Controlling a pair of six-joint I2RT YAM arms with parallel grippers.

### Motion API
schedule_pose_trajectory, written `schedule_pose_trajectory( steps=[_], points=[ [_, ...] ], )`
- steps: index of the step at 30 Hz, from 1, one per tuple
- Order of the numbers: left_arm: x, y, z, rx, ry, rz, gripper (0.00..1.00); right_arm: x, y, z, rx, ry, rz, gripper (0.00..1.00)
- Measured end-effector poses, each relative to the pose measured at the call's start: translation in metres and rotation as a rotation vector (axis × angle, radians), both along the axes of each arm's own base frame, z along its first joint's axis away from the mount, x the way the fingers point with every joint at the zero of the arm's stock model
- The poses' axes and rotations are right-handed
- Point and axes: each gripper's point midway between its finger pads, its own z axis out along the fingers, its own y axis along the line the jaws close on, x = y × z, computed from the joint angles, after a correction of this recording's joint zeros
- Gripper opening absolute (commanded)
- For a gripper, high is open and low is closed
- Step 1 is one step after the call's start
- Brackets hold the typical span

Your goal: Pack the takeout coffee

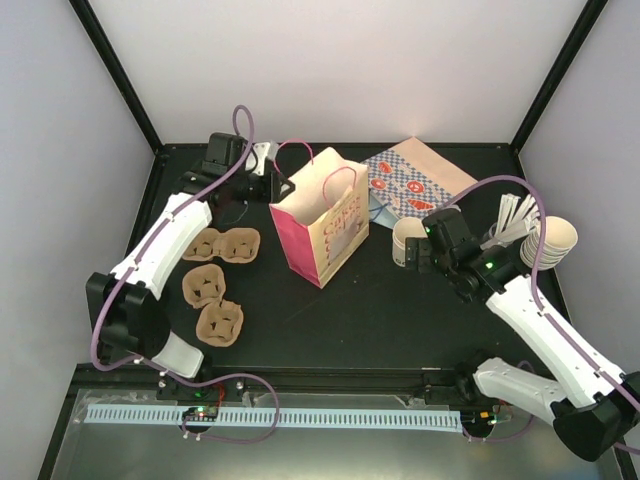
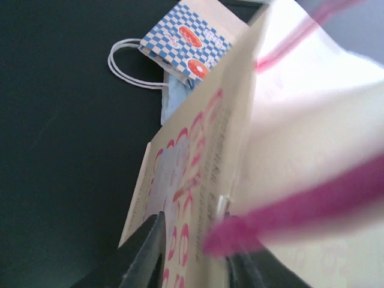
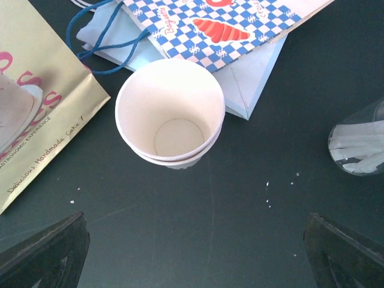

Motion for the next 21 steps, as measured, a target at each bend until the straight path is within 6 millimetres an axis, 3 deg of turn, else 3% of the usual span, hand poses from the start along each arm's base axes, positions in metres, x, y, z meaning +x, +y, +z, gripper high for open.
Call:
schedule_pose_trajectory(
  steps=[4, 9, 13, 18, 21],
  points=[
    [0.004, -0.001, 0.006, -0.031, -0.007, 0.012, 0.7, 0.002, 0.001, -0.006, 0.0, 0.022, -0.009, 1.0],
    [-0.002, 0.0, 0.017, -0.051, -0.025, 0.004, 0.97, 0.004, 0.002, -0.004, 0.001, 0.027, -0.016, 1.0],
    [-0.027, 0.01, 0.054, -0.074, -0.126, 0.01, 0.99, 0.007, 0.001, 0.005, 0.008, 0.005, -0.039, 1.0],
    [-0.071, 0.038, 0.106, -0.085, -0.301, 0.077, 0.99, 0.012, -0.003, 0.016, -0.008, -0.007, -0.077, 1.0],
    [-0.09, 0.06, 0.121, -0.064, -0.363, 0.156, 0.99, 0.015, -0.005, 0.016, -0.023, -0.008, -0.091, 0.95]
  ],
)
